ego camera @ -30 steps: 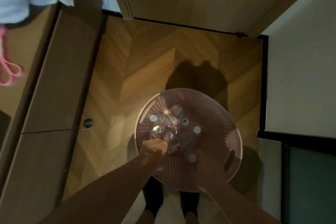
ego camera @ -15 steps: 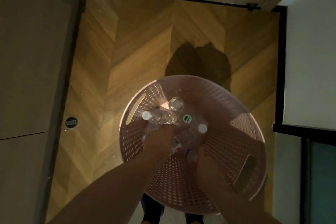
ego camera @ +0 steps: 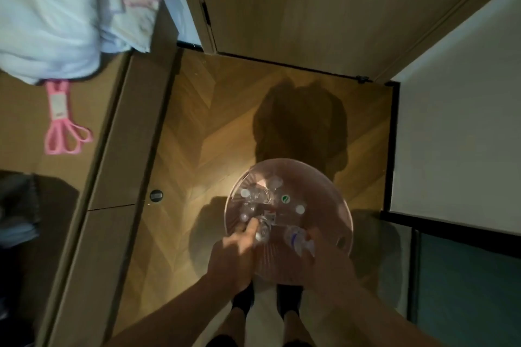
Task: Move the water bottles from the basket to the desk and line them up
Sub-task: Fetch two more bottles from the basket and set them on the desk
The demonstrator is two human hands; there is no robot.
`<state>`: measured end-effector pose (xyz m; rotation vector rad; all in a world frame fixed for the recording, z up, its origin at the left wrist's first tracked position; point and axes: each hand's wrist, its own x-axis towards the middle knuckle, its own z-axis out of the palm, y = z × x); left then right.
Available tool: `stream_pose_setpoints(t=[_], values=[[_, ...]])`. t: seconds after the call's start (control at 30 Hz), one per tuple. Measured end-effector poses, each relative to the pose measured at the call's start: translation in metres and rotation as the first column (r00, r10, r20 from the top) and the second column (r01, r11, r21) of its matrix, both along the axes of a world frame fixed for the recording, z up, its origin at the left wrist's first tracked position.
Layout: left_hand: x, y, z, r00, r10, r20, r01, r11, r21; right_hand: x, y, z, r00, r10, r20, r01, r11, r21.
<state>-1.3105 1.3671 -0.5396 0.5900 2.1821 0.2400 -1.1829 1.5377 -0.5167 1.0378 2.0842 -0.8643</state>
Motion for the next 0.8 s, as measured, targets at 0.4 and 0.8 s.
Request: stream_pose_setpoints(t=[0.4,0.8], values=[[0.055,-0.113,0.312,0.912,0.4,-0.089,-0.385,0.912,0.142,-0.026,-0.05,0.296,0.915,0.293,-0.279,-0.305,0.952,-0.001],[0.214,-0.2,0.431,0.369,0.834,-0.41,-0.753,0.527,0.394,-0.017,-0.153,0.405,0.43,0.804,-0.411,-0.866,0.496,0.065]])
